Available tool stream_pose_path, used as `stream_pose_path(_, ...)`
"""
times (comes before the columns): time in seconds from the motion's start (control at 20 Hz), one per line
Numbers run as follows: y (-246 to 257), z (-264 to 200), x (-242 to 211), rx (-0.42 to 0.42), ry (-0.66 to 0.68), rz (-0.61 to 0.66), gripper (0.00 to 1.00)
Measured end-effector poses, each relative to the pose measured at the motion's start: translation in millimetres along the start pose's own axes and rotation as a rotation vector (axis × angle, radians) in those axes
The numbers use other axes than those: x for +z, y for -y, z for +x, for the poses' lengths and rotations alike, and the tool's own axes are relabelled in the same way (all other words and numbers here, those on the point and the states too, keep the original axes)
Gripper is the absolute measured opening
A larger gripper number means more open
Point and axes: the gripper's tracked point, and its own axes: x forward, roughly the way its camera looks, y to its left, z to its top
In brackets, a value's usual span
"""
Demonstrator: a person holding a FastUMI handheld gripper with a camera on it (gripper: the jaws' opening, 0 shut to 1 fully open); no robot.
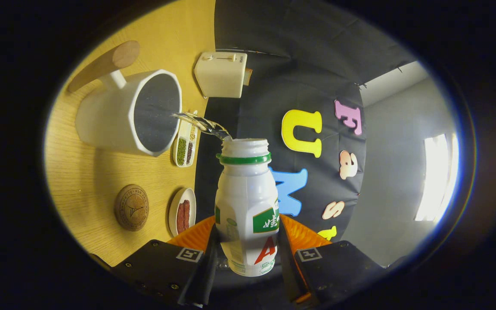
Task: Take the bottle from table, then pour the juice into the cup, finally place the bottle on the coaster
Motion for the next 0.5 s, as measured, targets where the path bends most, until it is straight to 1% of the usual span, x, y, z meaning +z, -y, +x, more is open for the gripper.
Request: stream_pose_path(0.5, -2.4, -1.1, -2.7, -0.007, -0.002, -0.044, 0.65)
